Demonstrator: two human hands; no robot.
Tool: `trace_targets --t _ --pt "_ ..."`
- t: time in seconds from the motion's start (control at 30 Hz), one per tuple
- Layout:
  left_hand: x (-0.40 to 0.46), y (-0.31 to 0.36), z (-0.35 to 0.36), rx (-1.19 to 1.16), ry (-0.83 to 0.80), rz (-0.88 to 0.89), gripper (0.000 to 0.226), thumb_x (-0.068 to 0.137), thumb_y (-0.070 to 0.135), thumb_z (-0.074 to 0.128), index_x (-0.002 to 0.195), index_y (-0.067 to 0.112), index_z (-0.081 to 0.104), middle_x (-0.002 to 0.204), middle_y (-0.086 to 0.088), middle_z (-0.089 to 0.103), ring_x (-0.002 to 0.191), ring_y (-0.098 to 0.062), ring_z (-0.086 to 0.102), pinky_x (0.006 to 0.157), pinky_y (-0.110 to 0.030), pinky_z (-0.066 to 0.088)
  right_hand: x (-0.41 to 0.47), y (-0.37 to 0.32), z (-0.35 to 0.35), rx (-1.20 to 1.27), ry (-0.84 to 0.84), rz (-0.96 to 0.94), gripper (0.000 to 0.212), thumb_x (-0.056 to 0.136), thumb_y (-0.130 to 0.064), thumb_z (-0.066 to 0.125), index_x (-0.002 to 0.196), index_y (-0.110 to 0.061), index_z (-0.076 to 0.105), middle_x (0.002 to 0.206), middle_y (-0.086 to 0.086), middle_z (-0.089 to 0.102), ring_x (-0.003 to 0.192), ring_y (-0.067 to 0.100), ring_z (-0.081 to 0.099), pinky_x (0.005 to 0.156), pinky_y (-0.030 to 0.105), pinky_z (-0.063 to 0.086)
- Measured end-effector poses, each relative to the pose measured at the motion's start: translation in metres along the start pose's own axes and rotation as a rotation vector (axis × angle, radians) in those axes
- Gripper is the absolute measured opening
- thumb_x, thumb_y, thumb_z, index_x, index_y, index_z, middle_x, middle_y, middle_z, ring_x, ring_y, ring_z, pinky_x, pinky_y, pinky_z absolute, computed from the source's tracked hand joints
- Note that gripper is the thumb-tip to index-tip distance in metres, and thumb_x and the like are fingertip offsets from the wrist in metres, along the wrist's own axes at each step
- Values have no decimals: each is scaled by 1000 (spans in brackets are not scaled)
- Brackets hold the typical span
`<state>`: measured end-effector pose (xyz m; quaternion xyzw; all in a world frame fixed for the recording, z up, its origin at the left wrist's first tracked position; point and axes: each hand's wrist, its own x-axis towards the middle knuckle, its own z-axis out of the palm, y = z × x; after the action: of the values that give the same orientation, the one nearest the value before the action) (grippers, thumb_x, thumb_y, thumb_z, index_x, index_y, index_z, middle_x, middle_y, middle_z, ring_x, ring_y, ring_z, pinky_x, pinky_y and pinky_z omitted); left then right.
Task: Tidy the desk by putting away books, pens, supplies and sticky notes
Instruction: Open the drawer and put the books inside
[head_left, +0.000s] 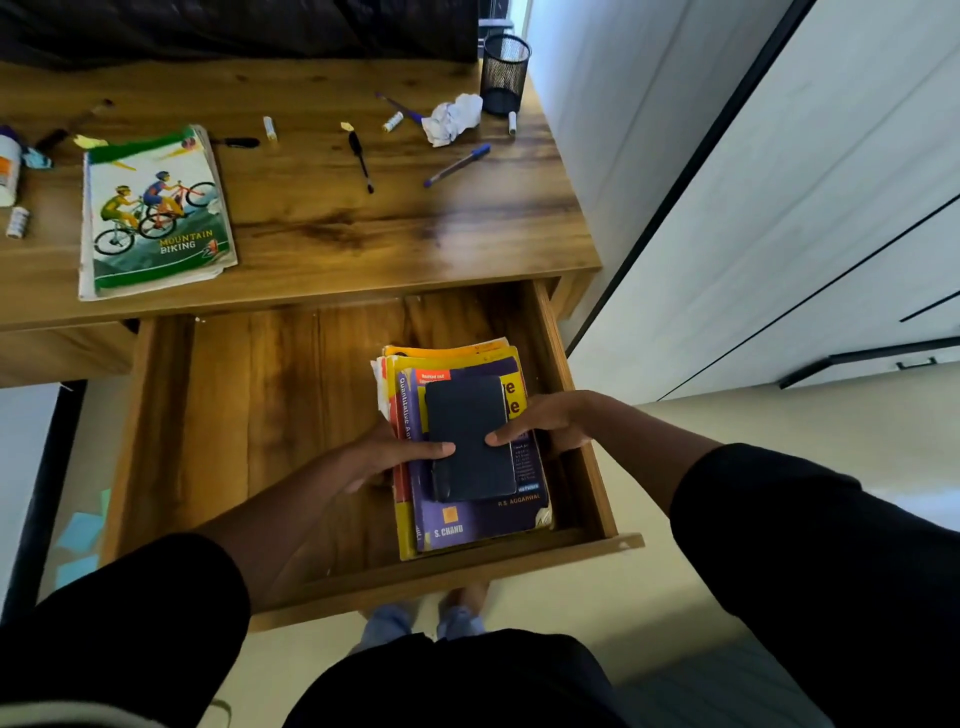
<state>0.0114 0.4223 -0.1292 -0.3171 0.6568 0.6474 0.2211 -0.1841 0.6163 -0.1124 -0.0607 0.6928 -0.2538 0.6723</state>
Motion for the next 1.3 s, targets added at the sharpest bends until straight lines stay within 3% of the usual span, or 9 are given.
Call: trace_targets --t 0.13,0.27,0.4,0.47,0.63,0.73,0.83,1.13,1.3 --pt "-3 2 -10 278 -35 -207 98 43 86 81 122 34 54 116 -1 70 102 -26 71 80 -46 63 -5 -15 3 -27 18 88 89 60 -23 99 135 -21 52 135 7 61 130 31 53 114 57 39" --pt "5 9 -20 307 -16 -176 91 49 77 87 122 31 57 119 -3 71 100 -25 73 78 -40 64 -3 -26 9 -140 77 89 78 69 -21 94 134 -21 52 131 5 61 133 31 51 108 49 41" --pt "1 23 -21 193 -57 -58 78 61 52 92 127 34 56 126 7 66 120 -19 62 92 -43 59 0 -49 9 -687 366 -73 140 59 -54 94 161 -27 2 168 11 9 154 42 12 118 61 30" --pt "-1 23 -23 137 -39 -116 79 61 50 92 128 30 56 123 4 66 118 -21 61 89 -45 59 0 -64 13 -863 424 -180 143 59 -67 88 161 -33 -7 170 8 -8 155 43 -5 119 66 18" --pt "-6 12 -27 -29 29 -102 69 58 48 94 114 27 59 117 1 67 115 -24 62 97 -50 56 19 -95 25 -1161 457 -343 114 67 -83 70 159 -34 24 168 3 20 155 36 11 120 65 14" --pt "-9 6 -25 -100 64 -127 50 72 37 89 111 24 61 117 -3 70 115 -27 64 101 -54 53 26 -104 28 -1173 359 -287 110 68 -82 71 156 -30 31 160 2 37 147 32 34 115 56 32" --pt "-12 1 -25 -145 95 -137 69 61 42 94 118 19 63 120 -6 71 115 -31 66 99 -54 55 25 -107 27 -1078 259 -284 98 73 -69 78 151 -25 39 149 3 46 134 28 48 100 41 45" --pt "-9 -3 2 -286 87 -117 85 52 50 95 126 24 62 125 -4 69 117 -30 62 98 -57 52 18 -99 -3 -1125 260 -200 107 59 -80 79 148 -31 44 145 -2 51 130 27 52 103 48 49" --pt "-6 1 9 -194 94 -123 59 77 35 86 128 23 58 123 -3 67 114 -26 63 98 -57 53 17 -89 -8 -1076 283 -203 107 63 -75 80 151 -30 41 149 -1 49 133 28 49 105 49 47"
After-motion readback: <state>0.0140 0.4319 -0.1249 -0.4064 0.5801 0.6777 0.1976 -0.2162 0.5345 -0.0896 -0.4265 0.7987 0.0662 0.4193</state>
